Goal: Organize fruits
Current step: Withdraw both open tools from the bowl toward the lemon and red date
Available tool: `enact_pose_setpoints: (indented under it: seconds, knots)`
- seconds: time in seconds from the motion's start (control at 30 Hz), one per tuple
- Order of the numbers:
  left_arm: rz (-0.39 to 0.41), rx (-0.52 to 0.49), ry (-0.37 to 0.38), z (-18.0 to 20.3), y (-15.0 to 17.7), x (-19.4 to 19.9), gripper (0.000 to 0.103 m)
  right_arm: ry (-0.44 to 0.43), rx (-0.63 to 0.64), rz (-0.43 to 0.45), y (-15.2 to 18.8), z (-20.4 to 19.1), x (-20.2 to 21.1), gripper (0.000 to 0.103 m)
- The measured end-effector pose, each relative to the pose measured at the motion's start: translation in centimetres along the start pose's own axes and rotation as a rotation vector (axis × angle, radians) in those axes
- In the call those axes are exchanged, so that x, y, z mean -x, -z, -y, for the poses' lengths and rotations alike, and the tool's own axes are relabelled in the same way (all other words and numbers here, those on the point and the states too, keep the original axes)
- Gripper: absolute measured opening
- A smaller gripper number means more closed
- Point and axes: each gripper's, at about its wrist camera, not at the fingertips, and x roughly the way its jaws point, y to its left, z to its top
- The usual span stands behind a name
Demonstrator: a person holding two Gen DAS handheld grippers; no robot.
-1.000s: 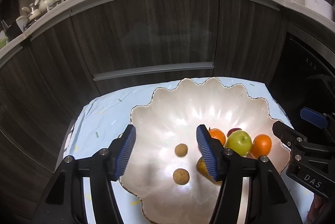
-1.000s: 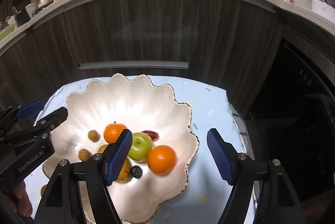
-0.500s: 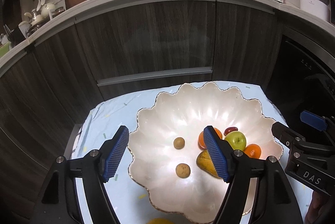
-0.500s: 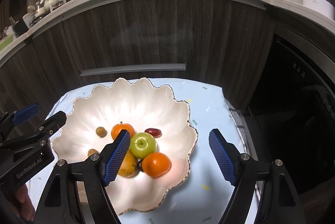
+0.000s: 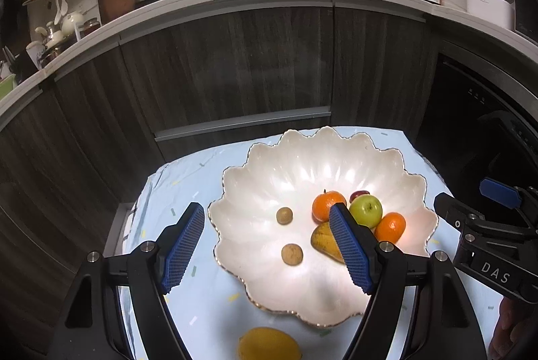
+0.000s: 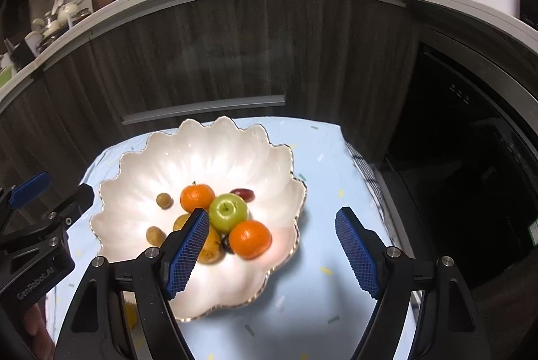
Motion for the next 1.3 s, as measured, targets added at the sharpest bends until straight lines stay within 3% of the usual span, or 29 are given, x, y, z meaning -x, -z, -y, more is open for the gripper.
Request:
enact_pose_setpoints:
  seconds: [0.87,1.3]
  knots:
    - [-0.031,-0.093,0.082,-0.7,5.0,2.7,0.078,0.052,-0.019,0.020,5.9,-2.2,4.9,0.078]
    - [-0.059,-0.165,0.094,-0.5,7.8,3.1,0.078,0.057,-0.057,-0.033,10.5,-3.0,5.9,0.078]
